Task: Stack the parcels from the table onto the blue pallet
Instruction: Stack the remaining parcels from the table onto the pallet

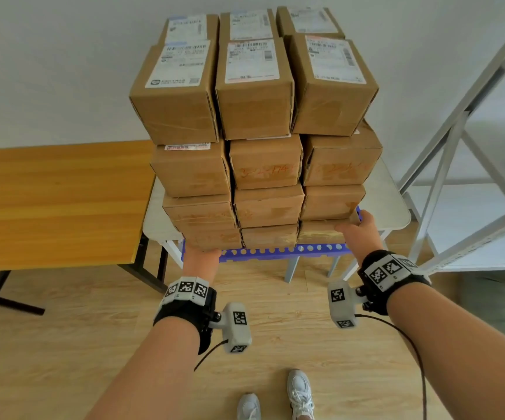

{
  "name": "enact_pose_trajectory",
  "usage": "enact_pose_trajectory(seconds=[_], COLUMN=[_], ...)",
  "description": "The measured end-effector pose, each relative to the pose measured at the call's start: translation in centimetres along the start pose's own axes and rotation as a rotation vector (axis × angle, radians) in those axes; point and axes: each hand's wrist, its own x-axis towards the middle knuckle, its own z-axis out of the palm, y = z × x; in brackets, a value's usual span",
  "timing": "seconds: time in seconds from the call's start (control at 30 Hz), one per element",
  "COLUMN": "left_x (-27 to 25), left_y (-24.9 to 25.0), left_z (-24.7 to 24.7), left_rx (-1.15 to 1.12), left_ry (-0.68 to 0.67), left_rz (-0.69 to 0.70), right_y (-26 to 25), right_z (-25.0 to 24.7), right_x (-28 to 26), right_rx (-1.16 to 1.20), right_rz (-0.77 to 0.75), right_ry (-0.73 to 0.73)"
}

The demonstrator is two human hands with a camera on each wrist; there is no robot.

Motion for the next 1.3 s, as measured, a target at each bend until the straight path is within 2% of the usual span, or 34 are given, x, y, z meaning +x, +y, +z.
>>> enact_pose_trajectory(seconds=[0.17,0.4,0.6,0.73,0.83,0.97,1.13,1.3], left_x=[-3.5,-7.2,-10.0,-11.1,-11.7,-12.8,-13.6,-13.4], left_y=[0.2,3.0,6.7,8.9,10.4,12.7,14.9,15.7], left_z=[1.4,2.0,3.2,4.8,6.6,9.7,13.4,16.0], left_rx=[0.114,0.145,0.180,0.151,0.113,0.016,0.095,0.167], left_ry=[-0.118,-0.199,-0.108,0.011,0.121,0.267,0.506,0.601], left_rz=[0.104,0.442,0.706,0.832,0.856,0.815,0.824,0.717], right_y=[-0.9,-1.8,-3.0,-4.9,-6.6,-9.0,-11.4,-14.4], right_z=[-0.9,-3.3,-6.5,-8.2,-9.0,-9.8,-10.5,-9.7], right_x=[-2.0,-4.0,-3.3,-0.6,2.3,5.9,9.5,12.4], right_rx=[0.004,0.040,0.036,0.008,0.024,-0.002,-0.036,-0.061], right_rz=[-0.038,-0.109,-0.166,-0.214,-0.249,-0.279,-0.329,-0.384], right_ry=[0.024,0.085,0.112,0.081,0.006,-0.101,-0.264,-0.441])
